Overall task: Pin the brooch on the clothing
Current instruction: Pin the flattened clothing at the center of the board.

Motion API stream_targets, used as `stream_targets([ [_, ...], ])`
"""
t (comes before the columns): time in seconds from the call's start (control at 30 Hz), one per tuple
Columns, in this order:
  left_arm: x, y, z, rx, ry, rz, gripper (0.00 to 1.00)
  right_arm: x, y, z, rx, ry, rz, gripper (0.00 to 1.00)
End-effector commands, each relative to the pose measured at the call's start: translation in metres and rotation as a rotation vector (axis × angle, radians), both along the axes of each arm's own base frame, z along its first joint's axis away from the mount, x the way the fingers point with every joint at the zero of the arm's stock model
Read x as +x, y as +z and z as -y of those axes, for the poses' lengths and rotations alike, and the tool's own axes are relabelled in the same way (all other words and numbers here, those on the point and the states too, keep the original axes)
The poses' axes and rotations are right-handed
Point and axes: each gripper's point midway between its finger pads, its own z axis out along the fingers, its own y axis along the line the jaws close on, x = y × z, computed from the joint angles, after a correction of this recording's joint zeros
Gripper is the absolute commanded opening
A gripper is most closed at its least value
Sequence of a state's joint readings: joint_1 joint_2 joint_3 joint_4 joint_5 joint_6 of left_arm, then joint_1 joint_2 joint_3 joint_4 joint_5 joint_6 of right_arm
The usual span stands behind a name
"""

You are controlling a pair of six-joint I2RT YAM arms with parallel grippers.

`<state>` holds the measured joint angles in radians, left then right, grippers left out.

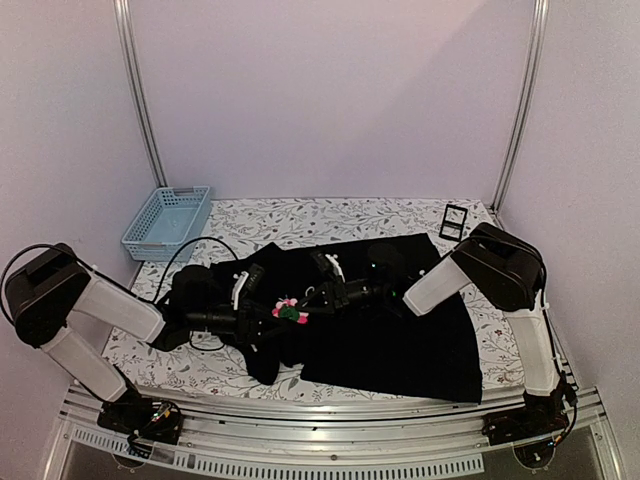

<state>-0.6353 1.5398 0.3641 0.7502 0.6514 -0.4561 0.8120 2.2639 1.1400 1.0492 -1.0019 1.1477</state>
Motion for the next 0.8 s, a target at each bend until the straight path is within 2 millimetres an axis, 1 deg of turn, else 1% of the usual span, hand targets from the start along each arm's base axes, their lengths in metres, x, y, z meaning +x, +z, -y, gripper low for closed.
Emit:
stream_targets([
  [0.0,0.011,0.021,0.008,-0.059,0.020,0.047,0.56,0.000,-0.004,-0.001,0.009,0.008,0.002,0.00],
  [0.07,0.007,0.025,0.010,-0.075,-0.001,0.038,0.48,0.001,-0.003,-0.001,0.012,0.006,0.007,0.00],
  [0.23,0.008,0.031,0.012,-0.089,0.002,0.030,0.26,0.001,-0.001,-0.002,0.021,0.012,0.016,0.00],
  [0.37,0.006,0.035,0.013,-0.106,-0.013,0.020,0.17,0.001,-0.001,-0.002,0.021,0.011,0.014,0.00],
  [0.5,0.004,0.036,0.014,-0.111,-0.025,0.014,0.07,0.001,0.002,-0.003,0.027,0.013,0.019,0.00],
  [0.53,0.004,0.037,0.014,-0.113,-0.025,0.014,0.02,0.001,0.003,-0.002,0.028,0.013,0.020,0.00],
  [0.57,0.004,0.038,0.014,-0.113,-0.025,0.014,0.00,0.001,0.003,-0.002,0.029,0.014,0.021,0.00],
  [0.73,0.006,0.041,0.015,-0.115,-0.016,-0.008,0.00,0.000,0.005,-0.002,0.032,0.017,0.025,0.00],
  [0.77,0.006,0.041,0.015,-0.111,-0.010,-0.021,0.00,0.001,0.005,-0.002,0.030,0.015,0.025,0.02],
])
